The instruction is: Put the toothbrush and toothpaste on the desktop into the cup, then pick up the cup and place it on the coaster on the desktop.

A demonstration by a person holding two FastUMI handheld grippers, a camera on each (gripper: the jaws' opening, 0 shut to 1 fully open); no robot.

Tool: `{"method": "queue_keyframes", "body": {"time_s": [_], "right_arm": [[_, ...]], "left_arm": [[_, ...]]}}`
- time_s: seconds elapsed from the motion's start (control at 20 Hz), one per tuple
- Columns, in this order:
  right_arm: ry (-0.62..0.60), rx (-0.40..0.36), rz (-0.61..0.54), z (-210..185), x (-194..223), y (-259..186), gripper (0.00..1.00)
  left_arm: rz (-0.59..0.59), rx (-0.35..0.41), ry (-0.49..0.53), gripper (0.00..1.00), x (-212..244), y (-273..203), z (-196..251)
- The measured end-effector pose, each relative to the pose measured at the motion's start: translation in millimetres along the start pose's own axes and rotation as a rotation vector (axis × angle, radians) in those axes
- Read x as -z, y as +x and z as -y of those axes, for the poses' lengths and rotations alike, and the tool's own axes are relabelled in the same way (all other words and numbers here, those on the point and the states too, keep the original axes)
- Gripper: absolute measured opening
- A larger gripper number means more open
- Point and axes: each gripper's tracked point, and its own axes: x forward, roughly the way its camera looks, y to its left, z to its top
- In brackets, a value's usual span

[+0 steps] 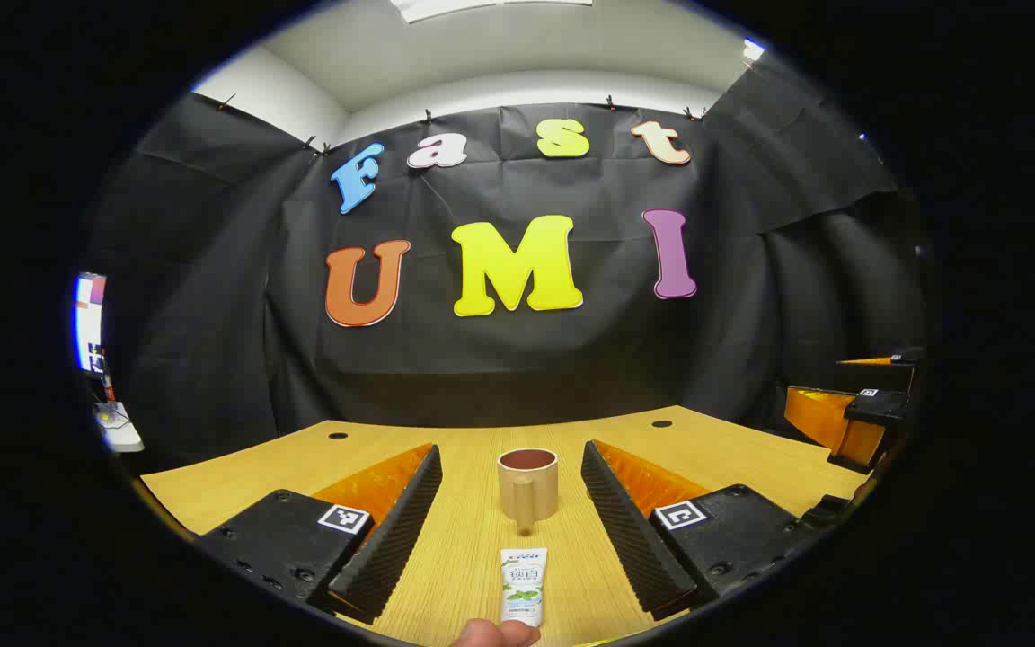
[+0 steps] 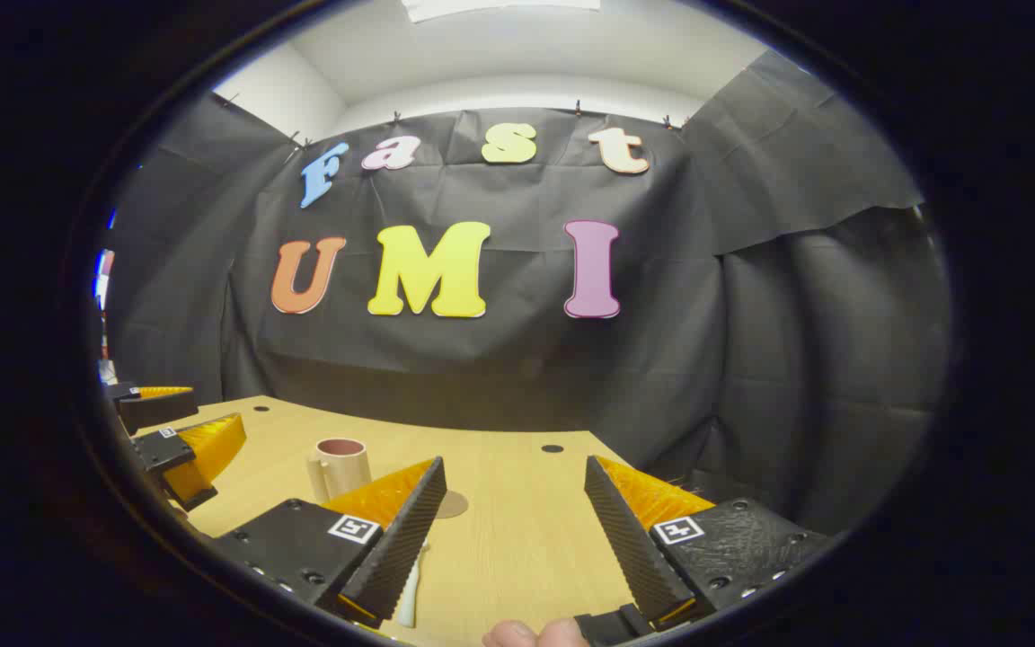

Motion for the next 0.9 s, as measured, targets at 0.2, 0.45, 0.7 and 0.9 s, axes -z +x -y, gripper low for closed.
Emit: {"method": "queue_keyframes", "body": {"time_s": [0.2,0.45,0.7,0.9], "right_arm": [[-0.002,0.0,-0.004,1,2,1,0.94],[-0.008,-0.007,-0.01,-2,5,0,0.94],[-0.016,-0.011,-0.009,-4,4,0,0.96],[-0.016,-0.009,-0.014,-3,6,-1,0.96]], "left_arm": [[-0.007,0.001,-0.008,0.99,2,1,-1],[-0.017,0.006,-0.007,0.99,5,1,1],[-0.025,0.011,-0.007,0.99,7,0,2],[-0.038,0.016,-0.014,0.94,11,0,3]]}}
